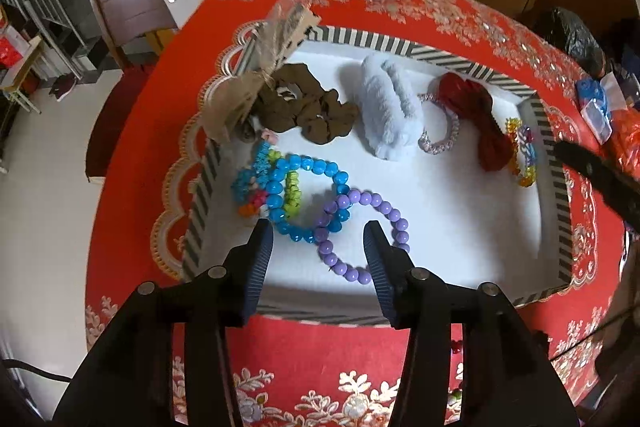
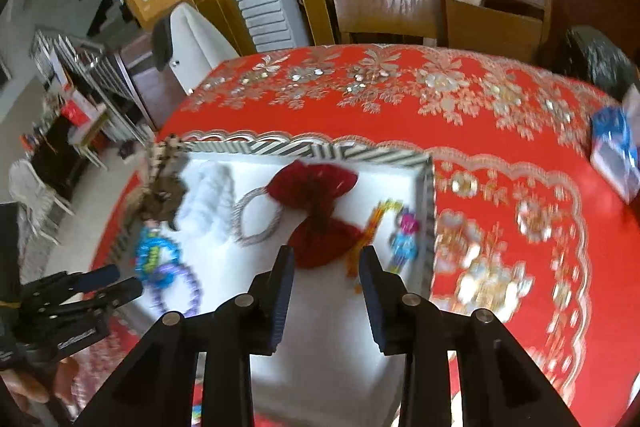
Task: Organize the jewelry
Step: 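Withdraw both open tools back over the black scrunchie and multicolour bracelet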
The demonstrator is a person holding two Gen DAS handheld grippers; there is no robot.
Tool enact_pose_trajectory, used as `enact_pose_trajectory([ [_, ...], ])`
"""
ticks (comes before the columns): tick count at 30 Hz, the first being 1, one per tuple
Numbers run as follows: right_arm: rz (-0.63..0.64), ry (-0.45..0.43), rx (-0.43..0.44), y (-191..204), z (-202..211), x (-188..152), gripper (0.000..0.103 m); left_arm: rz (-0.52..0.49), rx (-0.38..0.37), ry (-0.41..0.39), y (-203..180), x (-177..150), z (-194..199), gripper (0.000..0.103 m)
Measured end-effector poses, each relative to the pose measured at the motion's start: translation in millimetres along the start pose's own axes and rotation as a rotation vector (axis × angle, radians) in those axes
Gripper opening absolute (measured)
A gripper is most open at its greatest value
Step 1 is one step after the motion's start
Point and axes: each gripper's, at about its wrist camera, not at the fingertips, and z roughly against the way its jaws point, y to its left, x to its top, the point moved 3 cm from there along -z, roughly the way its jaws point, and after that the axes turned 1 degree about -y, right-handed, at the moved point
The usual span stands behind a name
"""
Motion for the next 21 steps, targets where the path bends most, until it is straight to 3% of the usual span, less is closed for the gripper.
enact_pose_trajectory([
  [8, -0.039, -0.028, 0.039, 17.9, 39.9, -40.4, 0.039, -0.021, 0.022, -0.076, -7.9, -13.4, 33.0, 0.047],
  [21, -0.052, -0.074, 0.012, 27.4, 95.3, -95.4, 0.04, -0.055, 0.026, -0.139, -32.8, -59.1, 74.4, 0.047],
])
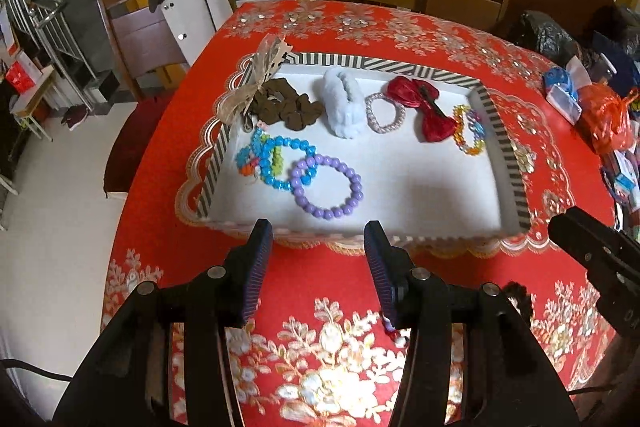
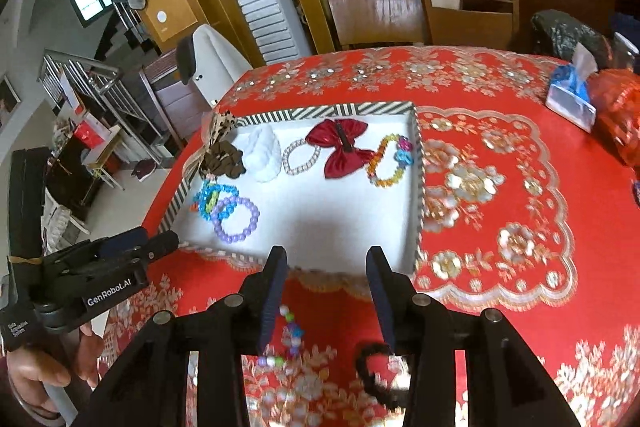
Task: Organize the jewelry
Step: 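Withdraw both open tools back over the black scrunchie and multicolour bracelet, then close the right tool on the black scrunchie while the left tool grasps the multicolour bead bracelet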
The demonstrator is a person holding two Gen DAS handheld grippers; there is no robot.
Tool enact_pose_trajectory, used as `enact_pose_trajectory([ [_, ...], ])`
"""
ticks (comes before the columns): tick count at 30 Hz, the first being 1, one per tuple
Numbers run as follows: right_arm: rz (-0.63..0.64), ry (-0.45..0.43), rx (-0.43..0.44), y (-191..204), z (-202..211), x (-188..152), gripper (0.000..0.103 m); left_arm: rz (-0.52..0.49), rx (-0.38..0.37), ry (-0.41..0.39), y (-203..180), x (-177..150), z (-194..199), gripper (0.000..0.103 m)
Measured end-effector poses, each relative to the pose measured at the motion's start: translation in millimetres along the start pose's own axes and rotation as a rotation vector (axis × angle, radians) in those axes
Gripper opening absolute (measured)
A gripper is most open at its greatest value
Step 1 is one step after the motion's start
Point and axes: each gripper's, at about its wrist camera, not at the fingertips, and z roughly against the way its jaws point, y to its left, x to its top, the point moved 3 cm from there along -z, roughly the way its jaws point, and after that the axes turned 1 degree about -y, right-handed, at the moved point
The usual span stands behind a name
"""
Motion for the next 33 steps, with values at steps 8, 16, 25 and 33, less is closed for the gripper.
enact_pose_trajectory([
  [8, -0.005, 0.003, -0.013, -5.8, 26.6, -33.2, 0.042, -0.023, -0.006, -0.016, -9.9, -25.5, 23.4, 0.047],
  [16, -0.012, -0.006, -0.024, -10.1, 48.3, -58.9, 0.042, -0.036, -0.016, -0.023, -20.3, -48.7, 41.0, 0.047],
  [25, -0.025, 0.006, -0.029, -20.9, 57.3, -78.1, 0.042, -0.049, -0.021, -0.028, -30.5, -63.3, 51.2, 0.053],
  [33, -0.026, 0.041, -0.044, -35.0, 49.3, -94.4, 0.042, -0.027, -0.04, 0.011, -28.3, -70.9, 43.5, 0.058],
])
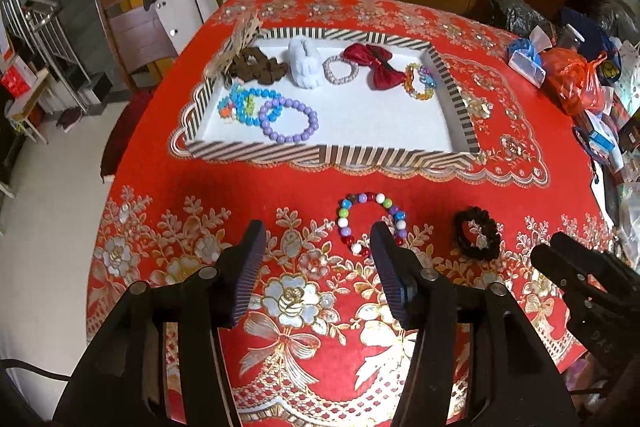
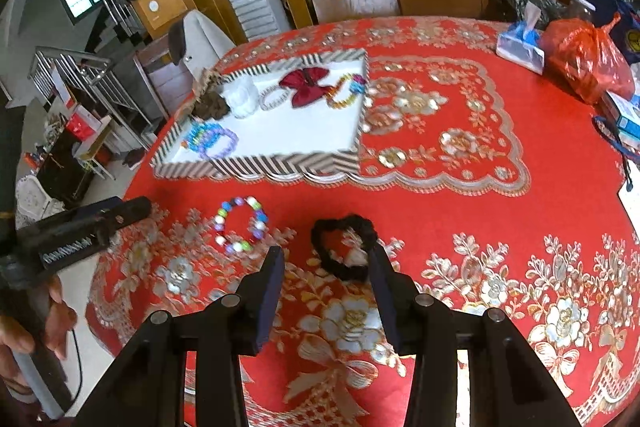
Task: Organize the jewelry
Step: 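Close the right tool on the black scrunchie while the left tool grasps the multicolour bead bracelet, then lift and carry the scrunchie and multicolour bracelet over the tray, lowering them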
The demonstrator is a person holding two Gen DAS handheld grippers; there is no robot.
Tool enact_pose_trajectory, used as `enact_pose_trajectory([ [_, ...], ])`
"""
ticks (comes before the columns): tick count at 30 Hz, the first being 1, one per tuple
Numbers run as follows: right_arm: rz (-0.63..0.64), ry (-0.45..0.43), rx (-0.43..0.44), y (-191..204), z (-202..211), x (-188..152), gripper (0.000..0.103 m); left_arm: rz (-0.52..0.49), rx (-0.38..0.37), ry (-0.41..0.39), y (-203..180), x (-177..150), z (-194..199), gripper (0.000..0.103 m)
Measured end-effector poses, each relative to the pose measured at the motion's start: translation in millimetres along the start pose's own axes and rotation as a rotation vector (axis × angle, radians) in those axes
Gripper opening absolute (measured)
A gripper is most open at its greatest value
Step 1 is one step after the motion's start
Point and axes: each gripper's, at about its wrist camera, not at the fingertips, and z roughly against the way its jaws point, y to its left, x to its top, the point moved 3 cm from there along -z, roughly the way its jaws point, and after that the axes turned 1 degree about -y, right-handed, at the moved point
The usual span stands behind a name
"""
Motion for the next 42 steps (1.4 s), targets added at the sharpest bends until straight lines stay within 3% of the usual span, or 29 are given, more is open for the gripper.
enact_pose_trajectory([
  [8, -0.037, 0.061, -0.044, -31.3, -30.9, -8.8, 0.042, 0.068, -0.073, 0.131, 11.9, -12.4, -39.4, 0.058],
  [18, 0.061, 0.105, -0.124, -23.6, -75.8, 4.7, 0.041, 0.038, -0.092, 0.186, 4.8, -2.6, -81.3, 0.058],
  [22, 0.072, 0.117, -0.152, -24.4, -85.3, 4.9, 0.024, 0.005, -0.091, 0.198, -2.9, 0.5, -95.4, 0.058],
  [26, 0.066, 0.113, -0.156, -26.0, -90.3, 4.6, 0.015, 0.001, -0.116, 0.218, -5.8, 2.2, -110.0, 0.057],
  [27, 0.065, 0.11, -0.157, -26.3, -90.2, 4.4, 0.014, -0.003, -0.116, 0.202, -5.8, 3.3, -110.2, 0.049],
  [30, 0.045, 0.103, -0.151, -29.3, -89.2, 4.7, 0.008, -0.053, -0.096, 0.192, -9.2, 7.6, -113.3, 0.009],
  [34, -0.009, 0.076, -0.11, -34.3, -78.1, 6.2, 0.008, -0.082, -0.155, 0.207, -13.4, 12.1, -112.9, 0.008],
  [42, -0.046, -0.001, -0.047, -31.4, -43.3, 15.4, 0.008, -0.111, -0.209, 0.127, -15.9, 31.7, -68.7, 0.008],
])
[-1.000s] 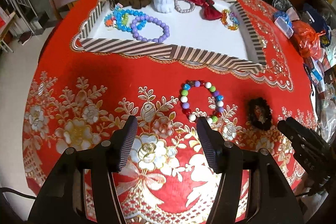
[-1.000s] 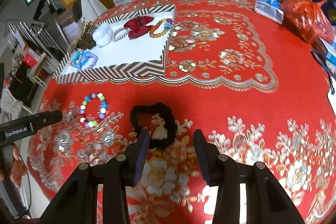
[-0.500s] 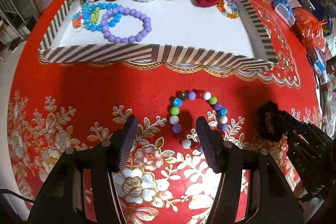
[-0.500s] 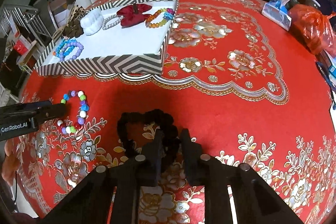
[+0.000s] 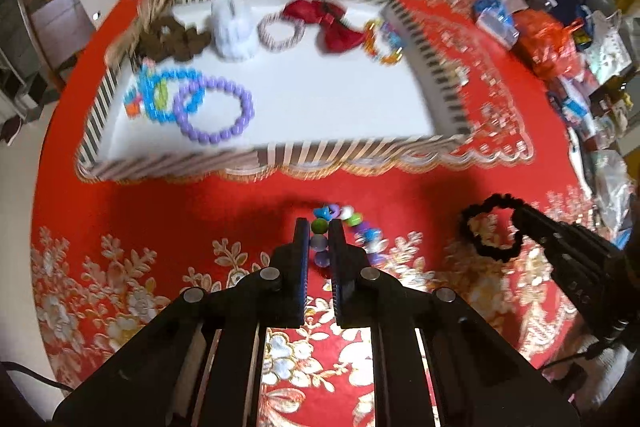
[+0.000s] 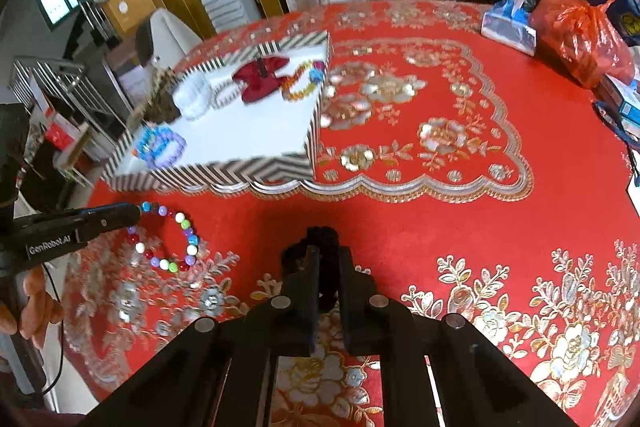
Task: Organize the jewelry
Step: 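Lift and carry the scrunchie and multicolour bracelet over the tray, lowering them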
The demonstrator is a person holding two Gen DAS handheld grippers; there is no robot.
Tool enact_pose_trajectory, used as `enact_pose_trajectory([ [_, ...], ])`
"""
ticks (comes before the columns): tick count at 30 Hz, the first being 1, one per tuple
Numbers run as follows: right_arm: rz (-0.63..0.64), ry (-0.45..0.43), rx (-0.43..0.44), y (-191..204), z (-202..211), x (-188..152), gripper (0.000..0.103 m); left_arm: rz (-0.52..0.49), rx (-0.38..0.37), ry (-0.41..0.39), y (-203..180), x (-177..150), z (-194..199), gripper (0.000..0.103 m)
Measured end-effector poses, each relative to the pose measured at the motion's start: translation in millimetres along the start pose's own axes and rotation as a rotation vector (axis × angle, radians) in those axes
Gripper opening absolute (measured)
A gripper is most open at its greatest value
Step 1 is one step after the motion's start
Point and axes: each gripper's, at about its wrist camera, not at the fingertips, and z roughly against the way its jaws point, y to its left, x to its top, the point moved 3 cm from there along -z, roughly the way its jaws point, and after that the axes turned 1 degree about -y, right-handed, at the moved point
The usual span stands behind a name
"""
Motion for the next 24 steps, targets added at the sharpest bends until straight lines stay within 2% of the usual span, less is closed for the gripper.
enact_pose_trajectory([
  [4, 0.001, -0.036, 0.028, 2.8, 17.4, 6.8, 0.008, -0.013, -0.002, -0.045, -6.6, 9.0, 25.7, 0.008],
  [10, 0.036, -0.083, 0.055, 12.9, 38.2, 22.6, 0.008, -0.034, 0.043, -0.104, -11.5, 17.2, 52.1, 0.008],
  [24, 0.103, -0.116, 0.088, 29.2, 45.9, 59.1, 0.008, -0.077, 0.092, -0.168, -26.9, 38.6, 66.9, 0.008],
])
